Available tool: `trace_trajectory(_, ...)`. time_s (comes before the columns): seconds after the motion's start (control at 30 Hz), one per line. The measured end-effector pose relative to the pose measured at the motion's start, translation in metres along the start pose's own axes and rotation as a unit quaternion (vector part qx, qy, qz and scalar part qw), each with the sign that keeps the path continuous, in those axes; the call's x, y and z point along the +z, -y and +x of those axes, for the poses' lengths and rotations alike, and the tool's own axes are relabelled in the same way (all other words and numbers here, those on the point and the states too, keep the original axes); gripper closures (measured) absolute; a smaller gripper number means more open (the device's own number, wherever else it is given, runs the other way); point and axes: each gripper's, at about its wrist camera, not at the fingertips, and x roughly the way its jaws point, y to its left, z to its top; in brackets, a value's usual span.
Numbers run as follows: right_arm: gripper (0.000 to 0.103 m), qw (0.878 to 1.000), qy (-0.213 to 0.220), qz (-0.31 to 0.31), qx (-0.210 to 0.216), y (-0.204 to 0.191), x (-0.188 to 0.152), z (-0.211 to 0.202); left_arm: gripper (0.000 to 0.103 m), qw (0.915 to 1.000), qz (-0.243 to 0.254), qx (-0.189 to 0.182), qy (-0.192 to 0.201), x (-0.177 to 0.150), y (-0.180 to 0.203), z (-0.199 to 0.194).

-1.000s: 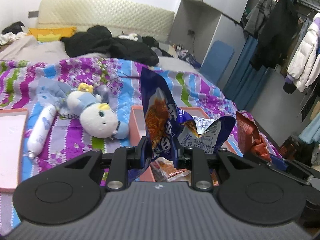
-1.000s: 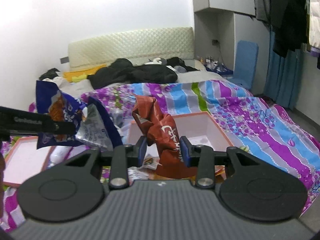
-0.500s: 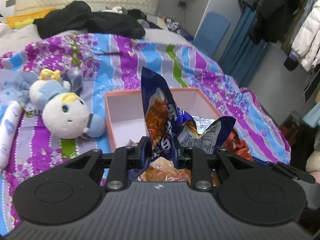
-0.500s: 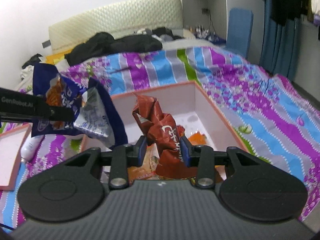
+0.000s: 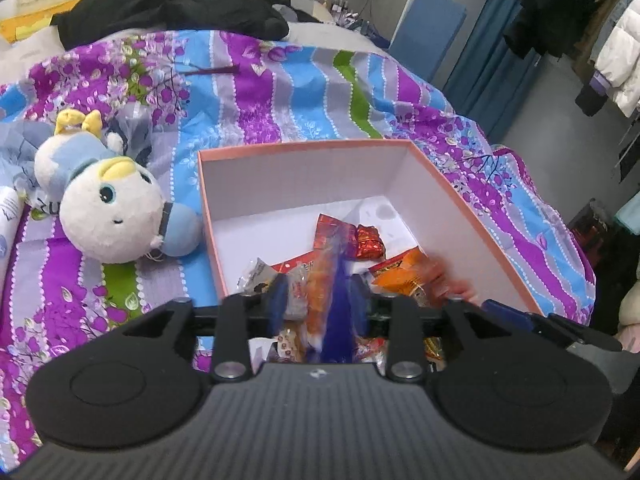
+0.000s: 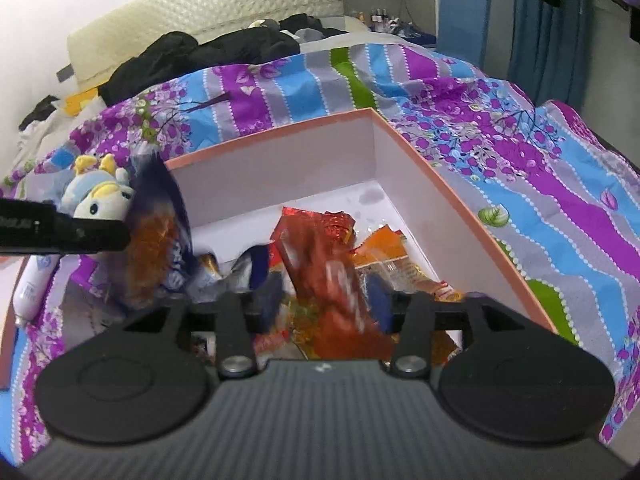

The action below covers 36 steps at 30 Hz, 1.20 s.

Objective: Organize snacks
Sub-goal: 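Lower both bags into the pink box and open both grippers, then withdraw both tools up and back from the pink box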

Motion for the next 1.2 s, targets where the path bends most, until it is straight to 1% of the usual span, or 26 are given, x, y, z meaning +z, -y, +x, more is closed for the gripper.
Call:
trace_trajectory(0.03,0.039,1.0,0.003,0.002,-0.002,-0.001,0.0,-0.004,0.051,1.0,0.001,0.002,0.005,0.0,0.0,-0.006)
trace_trajectory(0.17,0.038,1.0,0.026,0.003,0.001,-0.005,0.003,-0.029,0.05,0.9998,0.006,0.0,0.021,-0.002,0.004,-0.035)
trace_trajectory(0.33,0.038,0.998,0.064,-0.002,0.008,-0.016,0.007,-0.073,0.049,0.9987,0.014,-0.005,0.049,-0.009,0.011,-0.086)
trace_trajectory(0.57,0.038,0.994,0.11,-0.007,0.015,-0.033,0.003,-0.129,0.049,0.9966,0.019,-0.004,0.081,-0.028,0.015,-0.158)
trace_trajectory(0.73,0.038,0.989,0.143,-0.016,0.014,-0.042,-0.003,-0.168,0.049,0.9948,0.023,-0.008,0.099,-0.044,0.015,-0.2)
trace_trajectory(0.87,0.038,0.987,0.159,-0.012,0.015,-0.044,-0.011,-0.193,0.049,0.9936,0.023,-0.011,0.11,-0.058,0.014,-0.226)
trace_trajectory(1.0,0.038,0.986,0.164,-0.008,0.023,-0.047,-0.022,-0.212,0.049,0.993,0.027,-0.02,0.113,-0.07,0.012,-0.248)
trace_trajectory(1.2,0.038,0.985,0.17,-0.002,0.03,-0.052,-0.044,-0.234,0.046,0.9912,0.032,-0.02,0.127,-0.093,0.013,-0.273)
